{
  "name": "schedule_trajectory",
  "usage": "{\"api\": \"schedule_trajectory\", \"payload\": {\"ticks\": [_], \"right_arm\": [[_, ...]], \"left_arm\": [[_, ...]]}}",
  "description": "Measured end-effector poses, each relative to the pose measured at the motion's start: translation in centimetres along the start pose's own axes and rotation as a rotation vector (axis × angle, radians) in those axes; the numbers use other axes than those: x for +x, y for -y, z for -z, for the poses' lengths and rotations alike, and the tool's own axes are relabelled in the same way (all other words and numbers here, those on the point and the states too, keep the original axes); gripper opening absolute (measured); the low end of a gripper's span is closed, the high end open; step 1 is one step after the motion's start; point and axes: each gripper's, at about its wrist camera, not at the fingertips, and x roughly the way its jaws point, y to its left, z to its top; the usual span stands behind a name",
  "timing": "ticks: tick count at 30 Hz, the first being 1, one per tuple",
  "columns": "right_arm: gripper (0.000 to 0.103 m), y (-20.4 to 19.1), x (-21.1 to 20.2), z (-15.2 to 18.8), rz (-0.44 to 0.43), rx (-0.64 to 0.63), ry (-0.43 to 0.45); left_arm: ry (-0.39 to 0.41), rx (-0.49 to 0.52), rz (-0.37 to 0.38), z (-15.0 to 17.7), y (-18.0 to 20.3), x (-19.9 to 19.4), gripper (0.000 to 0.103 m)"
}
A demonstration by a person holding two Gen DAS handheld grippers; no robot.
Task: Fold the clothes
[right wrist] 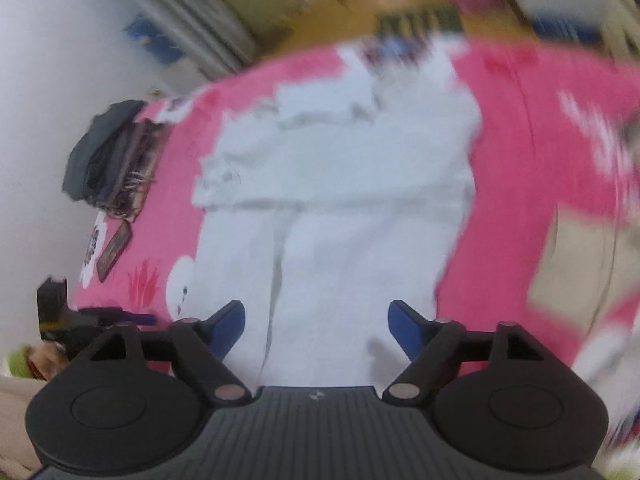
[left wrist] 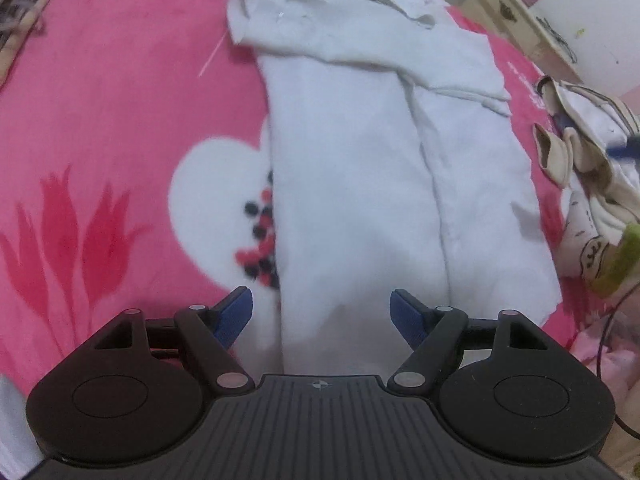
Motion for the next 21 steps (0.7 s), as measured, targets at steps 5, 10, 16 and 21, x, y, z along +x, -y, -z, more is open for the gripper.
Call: {"api": "schedule_trajectory", "payload": {"ticks": [5,10,16,21], "right_arm": [[0.085,1.3,3.8,2.9,0.121,0.068,-0.137],[0.098,0.5,5.7,4.3,0.235,0.017,-0.174],[0.103,-0.4,4.3,4.6,0.212,0.071,-0.079],[0.103,-0.8,2.9,4.8,0.180,0.131,0.008]], "left_arm": [[-0.016,-0.078,-0.001,0.7,-1.7,0.7,0.077],[-0.031,-0.079,-0.022,1.4,-1.7,1.5,0.077],[-0.052,-0.006,-0.056,1.7,-0.5,2.3,0.077],[-0.056,0.007,-0.062,1.9,-0.4,2.5,0.078]]}}
